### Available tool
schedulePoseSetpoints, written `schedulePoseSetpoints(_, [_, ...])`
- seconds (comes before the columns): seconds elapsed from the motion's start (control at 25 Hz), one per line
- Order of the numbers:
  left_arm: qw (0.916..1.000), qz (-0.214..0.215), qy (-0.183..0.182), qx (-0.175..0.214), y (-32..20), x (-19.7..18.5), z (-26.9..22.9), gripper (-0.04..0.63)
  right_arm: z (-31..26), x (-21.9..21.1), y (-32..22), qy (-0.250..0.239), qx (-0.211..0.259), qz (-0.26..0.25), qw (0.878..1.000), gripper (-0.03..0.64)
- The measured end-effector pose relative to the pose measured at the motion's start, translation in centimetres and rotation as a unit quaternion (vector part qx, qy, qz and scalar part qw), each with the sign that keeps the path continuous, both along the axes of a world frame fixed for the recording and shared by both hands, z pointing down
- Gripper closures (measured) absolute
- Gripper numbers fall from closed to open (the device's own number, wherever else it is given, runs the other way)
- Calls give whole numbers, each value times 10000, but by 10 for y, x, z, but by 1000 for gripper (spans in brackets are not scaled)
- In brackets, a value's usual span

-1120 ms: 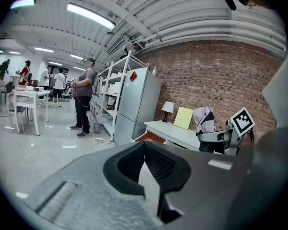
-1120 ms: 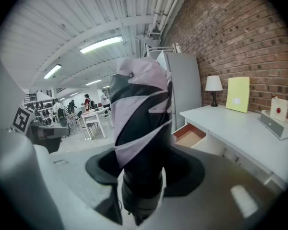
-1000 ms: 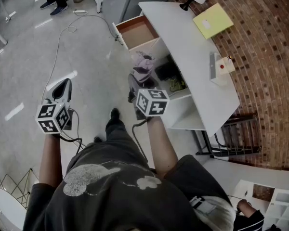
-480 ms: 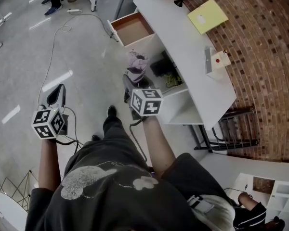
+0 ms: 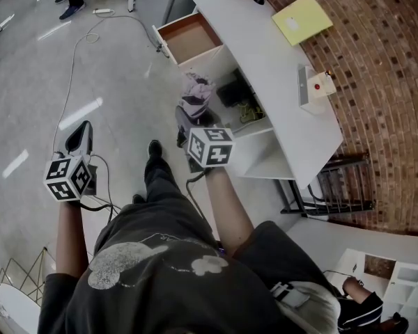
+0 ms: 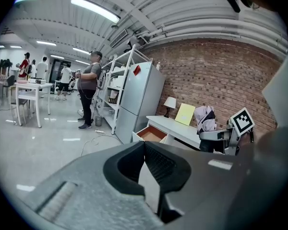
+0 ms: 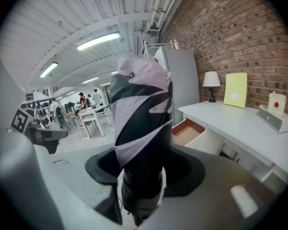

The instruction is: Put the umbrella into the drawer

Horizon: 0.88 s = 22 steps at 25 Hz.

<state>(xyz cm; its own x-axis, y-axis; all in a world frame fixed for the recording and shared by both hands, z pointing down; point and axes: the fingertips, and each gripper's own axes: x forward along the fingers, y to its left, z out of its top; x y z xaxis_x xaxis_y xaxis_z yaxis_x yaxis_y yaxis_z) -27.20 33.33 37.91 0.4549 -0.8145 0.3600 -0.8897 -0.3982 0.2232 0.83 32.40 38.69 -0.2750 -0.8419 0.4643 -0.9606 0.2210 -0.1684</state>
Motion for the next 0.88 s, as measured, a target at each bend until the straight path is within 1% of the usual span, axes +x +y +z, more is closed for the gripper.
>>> schedulePoseSetpoints(0.2, [9997,37,-141,-181,-33,10,14,586,19,13,-46,-91,-175,-14,9998,390])
schedulePoseSetpoints(0.36, [9995,-64,-176,-271,-81,19,16,586,30,26,-97,-148,-282,-90,9995,390])
schedulePoseSetpoints(0.48, [9994,-176,-182,-257,-123,30,12,586,30,37,-140,-152,-313,-180,9992,390])
schedulePoseSetpoints(0.68, [9994,-177,-251,-160,-189,62,-2,586,24,60,-207,-187,-278,-302,9990,390])
schedulePoseSetpoints(0.88, [9994,-129,-317,11,-232,85,-12,586,25,79,-250,-258,-246,-366,9987,390])
